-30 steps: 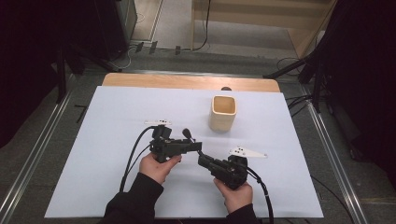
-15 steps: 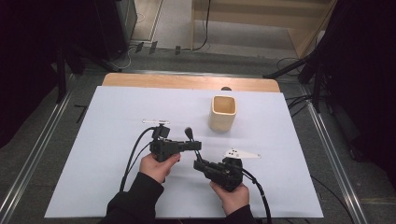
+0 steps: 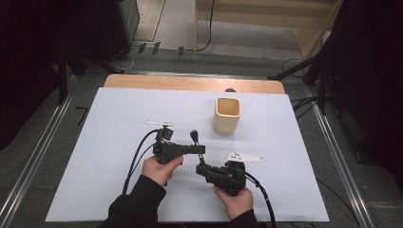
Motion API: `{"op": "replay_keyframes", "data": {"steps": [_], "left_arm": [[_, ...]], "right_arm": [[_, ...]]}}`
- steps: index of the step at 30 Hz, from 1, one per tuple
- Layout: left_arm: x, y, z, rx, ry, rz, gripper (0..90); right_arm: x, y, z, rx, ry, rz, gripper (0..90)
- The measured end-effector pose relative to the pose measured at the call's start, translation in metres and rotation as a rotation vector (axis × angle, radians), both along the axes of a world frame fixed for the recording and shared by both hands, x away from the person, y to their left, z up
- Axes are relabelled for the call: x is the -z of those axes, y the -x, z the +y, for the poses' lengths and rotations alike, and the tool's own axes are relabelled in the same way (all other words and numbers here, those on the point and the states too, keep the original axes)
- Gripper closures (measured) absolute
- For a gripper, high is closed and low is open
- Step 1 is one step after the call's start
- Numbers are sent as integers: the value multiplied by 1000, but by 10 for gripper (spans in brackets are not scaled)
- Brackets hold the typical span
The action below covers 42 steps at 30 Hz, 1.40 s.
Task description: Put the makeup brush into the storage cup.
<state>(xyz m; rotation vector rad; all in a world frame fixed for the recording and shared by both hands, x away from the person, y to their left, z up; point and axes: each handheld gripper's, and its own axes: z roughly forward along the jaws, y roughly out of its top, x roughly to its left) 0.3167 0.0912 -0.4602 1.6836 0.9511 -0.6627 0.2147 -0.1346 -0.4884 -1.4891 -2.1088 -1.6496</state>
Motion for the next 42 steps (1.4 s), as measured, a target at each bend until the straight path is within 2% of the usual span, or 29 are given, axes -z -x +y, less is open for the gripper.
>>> {"op": "replay_keyframes", "data": {"steps": [4, 8, 12, 15, 21, 24, 26, 32, 39, 42], "left_arm": [[-2, 0, 0, 8, -1, -6, 773], [-5, 0, 2, 10, -8, -13, 774], [-7, -3, 6, 17, -21, -17, 774], [-8, -5, 9, 33, -33, -17, 773], [-13, -9, 12, 65, -55, -28, 773], [-15, -10, 14, 76, -64, -41, 773], [-16, -11, 15, 82, -69, -45, 773], [-20, -12, 17, 116, -102, -72, 773], [-22, -14, 16, 190, -135, -101, 773], [-21, -15, 16, 212, -135, -111, 773]], "right_arm": [[0, 0, 0, -6, -4, 1, 775], [-2, -2, -3, -7, 2, -9, 651], [-4, -6, -4, -66, 16, -14, 490], [-5, -9, -7, -89, -4, -15, 393], [-7, -17, -13, -151, -2, -33, 298], [-8, -20, -14, -187, -11, -29, 273], [-7, -22, -15, -209, -37, -19, 261], [-8, -29, -17, -258, -33, -25, 260], [-6, -39, -13, -329, -44, -31, 293], [-3, -43, -12, -354, -57, -25, 312]]}}
